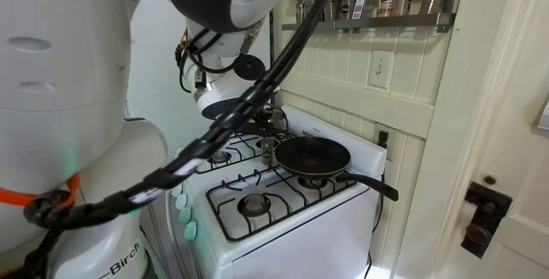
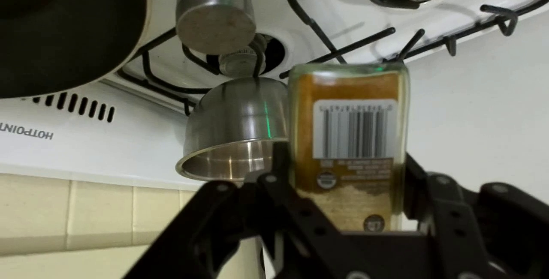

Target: Pick up the spice bottle on the far right of the top right shelf and place it in the center of the stove

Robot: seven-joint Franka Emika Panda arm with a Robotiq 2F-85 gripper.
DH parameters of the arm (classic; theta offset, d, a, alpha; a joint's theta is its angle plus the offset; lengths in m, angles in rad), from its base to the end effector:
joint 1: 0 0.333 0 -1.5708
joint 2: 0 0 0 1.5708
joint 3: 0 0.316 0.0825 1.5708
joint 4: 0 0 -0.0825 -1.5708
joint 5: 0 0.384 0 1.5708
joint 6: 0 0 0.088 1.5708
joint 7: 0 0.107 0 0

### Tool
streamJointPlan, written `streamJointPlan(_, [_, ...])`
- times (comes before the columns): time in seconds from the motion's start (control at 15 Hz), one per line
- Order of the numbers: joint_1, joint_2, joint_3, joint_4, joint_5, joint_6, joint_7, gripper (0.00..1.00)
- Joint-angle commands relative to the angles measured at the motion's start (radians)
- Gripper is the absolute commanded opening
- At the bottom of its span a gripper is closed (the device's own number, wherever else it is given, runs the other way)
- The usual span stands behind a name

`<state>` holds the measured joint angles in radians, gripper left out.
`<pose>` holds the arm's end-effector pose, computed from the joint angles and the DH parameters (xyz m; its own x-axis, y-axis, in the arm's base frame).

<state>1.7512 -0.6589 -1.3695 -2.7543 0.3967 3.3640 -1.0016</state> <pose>0.4106 0.1411 0.3215 0.5130 0.3998 0.7596 0.7255 -0.6749 -0.1348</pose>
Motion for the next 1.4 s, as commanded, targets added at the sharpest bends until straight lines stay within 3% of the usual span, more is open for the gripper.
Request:
streamJointPlan(0.0, [0.125, -0.078, -0.121, 0.001, -0.030, 0.149, -0.148, 0.33])
streamJointPlan(0.33, [0.266, -0.206, -0.259, 0.002, -0.107, 0.310, -0.123, 0.33])
streamJointPlan(0.6, [0.317, -0.295, -0.313, 0.002, -0.210, 0.402, -0.089, 0.33])
streamJointPlan(1.33, [0.322, -0.317, -0.416, 0.003, -0.300, 0.333, -0.049, 0.33])
